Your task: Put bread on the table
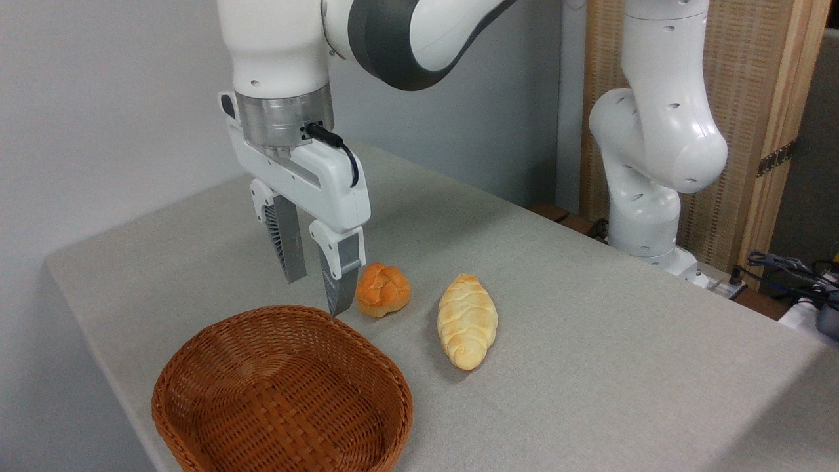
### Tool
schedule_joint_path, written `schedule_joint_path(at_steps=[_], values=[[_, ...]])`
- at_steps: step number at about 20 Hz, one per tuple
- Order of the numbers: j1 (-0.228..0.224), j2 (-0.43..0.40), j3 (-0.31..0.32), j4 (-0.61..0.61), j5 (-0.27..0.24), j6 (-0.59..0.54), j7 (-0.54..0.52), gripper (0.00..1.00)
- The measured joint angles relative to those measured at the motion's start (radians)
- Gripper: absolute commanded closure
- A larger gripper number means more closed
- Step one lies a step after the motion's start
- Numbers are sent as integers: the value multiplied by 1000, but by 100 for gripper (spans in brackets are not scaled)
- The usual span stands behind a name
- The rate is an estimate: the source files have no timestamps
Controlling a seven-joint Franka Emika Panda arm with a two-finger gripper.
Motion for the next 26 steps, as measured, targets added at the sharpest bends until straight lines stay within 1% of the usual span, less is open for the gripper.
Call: schedule_joint_path(at_steps=[26], values=[[-1, 6, -1, 16, 0, 3, 0, 0]])
